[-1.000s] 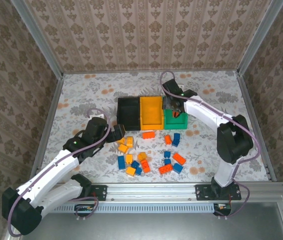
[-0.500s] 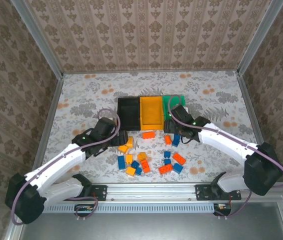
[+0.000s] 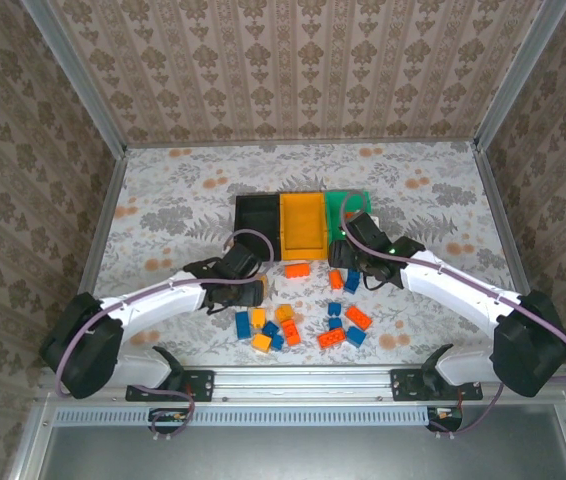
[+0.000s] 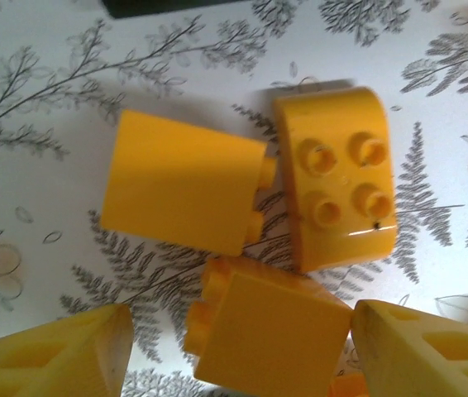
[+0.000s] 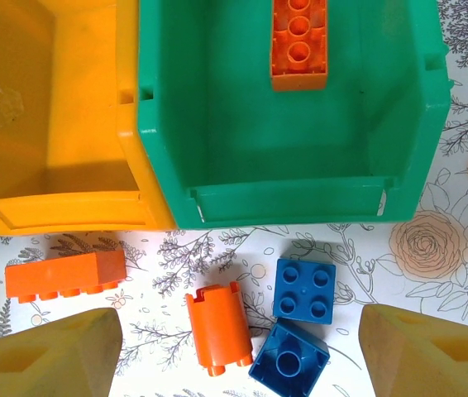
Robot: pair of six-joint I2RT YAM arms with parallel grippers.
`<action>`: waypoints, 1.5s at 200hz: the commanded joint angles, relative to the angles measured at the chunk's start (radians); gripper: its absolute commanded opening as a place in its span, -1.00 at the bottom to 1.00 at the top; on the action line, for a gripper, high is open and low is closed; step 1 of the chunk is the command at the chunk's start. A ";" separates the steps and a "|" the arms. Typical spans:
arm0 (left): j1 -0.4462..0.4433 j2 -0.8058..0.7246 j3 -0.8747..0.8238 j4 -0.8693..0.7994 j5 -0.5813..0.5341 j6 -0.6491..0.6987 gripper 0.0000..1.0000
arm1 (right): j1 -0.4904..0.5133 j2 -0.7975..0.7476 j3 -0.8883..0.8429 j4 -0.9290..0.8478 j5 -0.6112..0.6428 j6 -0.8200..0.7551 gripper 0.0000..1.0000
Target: Sort the legos into containers by color
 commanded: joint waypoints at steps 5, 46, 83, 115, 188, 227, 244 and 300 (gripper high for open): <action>-0.014 0.052 -0.005 -0.016 -0.029 0.016 0.38 | 0.004 -0.022 0.009 0.007 0.036 0.017 0.54; -0.017 0.080 -0.016 -0.004 -0.044 -0.002 0.29 | 0.003 -0.017 0.010 0.006 0.041 0.014 0.55; -0.019 0.072 -0.017 0.014 -0.055 0.003 0.19 | 0.003 -0.014 0.011 0.009 0.044 0.013 0.55; -0.019 0.088 -0.008 0.007 -0.097 0.016 0.20 | 0.003 -0.014 0.006 0.012 0.042 0.015 0.55; -0.059 0.018 -0.002 -0.035 -0.121 0.016 -0.49 | 0.002 -0.025 0.004 0.010 0.052 0.018 0.55; -0.089 -0.141 0.087 -0.115 -0.148 0.006 -0.54 | 0.000 -0.035 0.003 0.014 0.046 0.024 0.55; -0.039 -0.152 0.158 -0.101 -0.143 0.038 -0.54 | -0.001 -0.040 -0.002 0.018 0.044 0.029 0.55; 0.147 0.153 0.444 -0.017 -0.153 0.164 -0.55 | -0.012 -0.044 -0.021 -0.001 0.055 0.040 0.56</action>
